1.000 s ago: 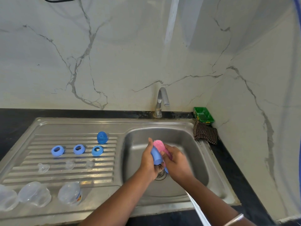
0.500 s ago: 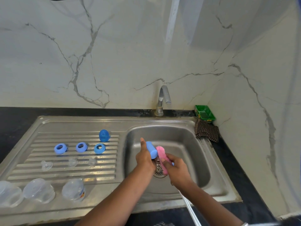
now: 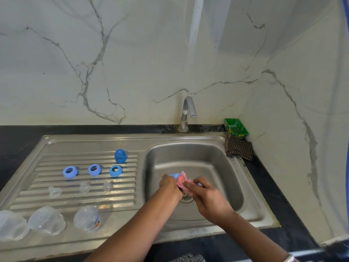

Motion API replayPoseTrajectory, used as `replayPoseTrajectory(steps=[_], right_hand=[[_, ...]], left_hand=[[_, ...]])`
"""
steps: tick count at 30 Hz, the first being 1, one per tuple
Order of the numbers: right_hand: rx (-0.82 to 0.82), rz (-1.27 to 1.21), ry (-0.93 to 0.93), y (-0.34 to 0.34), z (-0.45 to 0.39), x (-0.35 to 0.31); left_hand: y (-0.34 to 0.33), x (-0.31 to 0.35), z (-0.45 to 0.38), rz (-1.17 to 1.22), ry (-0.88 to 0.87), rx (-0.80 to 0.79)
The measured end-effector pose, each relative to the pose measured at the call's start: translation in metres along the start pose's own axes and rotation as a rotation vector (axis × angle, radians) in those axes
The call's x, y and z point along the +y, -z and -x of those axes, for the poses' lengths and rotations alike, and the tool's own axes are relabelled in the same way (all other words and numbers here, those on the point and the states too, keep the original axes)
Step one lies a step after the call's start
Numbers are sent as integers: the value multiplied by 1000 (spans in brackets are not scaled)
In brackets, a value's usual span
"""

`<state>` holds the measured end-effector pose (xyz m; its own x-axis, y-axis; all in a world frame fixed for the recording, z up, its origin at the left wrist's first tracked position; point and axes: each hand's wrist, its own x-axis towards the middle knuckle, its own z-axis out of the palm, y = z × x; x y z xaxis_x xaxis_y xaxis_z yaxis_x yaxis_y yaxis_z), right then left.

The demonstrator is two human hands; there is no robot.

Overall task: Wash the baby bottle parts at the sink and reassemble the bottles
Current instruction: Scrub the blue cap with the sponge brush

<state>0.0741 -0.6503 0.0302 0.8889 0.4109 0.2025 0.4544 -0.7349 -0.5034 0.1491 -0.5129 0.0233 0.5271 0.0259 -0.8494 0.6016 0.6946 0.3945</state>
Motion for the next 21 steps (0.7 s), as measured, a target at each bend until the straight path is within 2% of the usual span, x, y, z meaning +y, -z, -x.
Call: replayPoseTrajectory(steps=[3, 5, 9, 13, 16, 21], right_hand=[[78, -23, -115, 2, -9, 6], [82, -12, -94, 0, -12, 2], [-87, 134, -10, -9, -1, 1], [62, -42, -176, -10, -9, 6], [123, -81, -198, -1, -20, 9], [174, -161, -188, 13, -35, 7]], left_hand=[[0, -6, -3, 74, -14, 36], [1, -4, -1, 73, -63, 17], [12, 18, -11, -60, -132, 46], [25, 21, -18, -214, -172, 9], [39, 16, -25, -277, -143, -24], [49, 13, -22, -478, -216, -93]])
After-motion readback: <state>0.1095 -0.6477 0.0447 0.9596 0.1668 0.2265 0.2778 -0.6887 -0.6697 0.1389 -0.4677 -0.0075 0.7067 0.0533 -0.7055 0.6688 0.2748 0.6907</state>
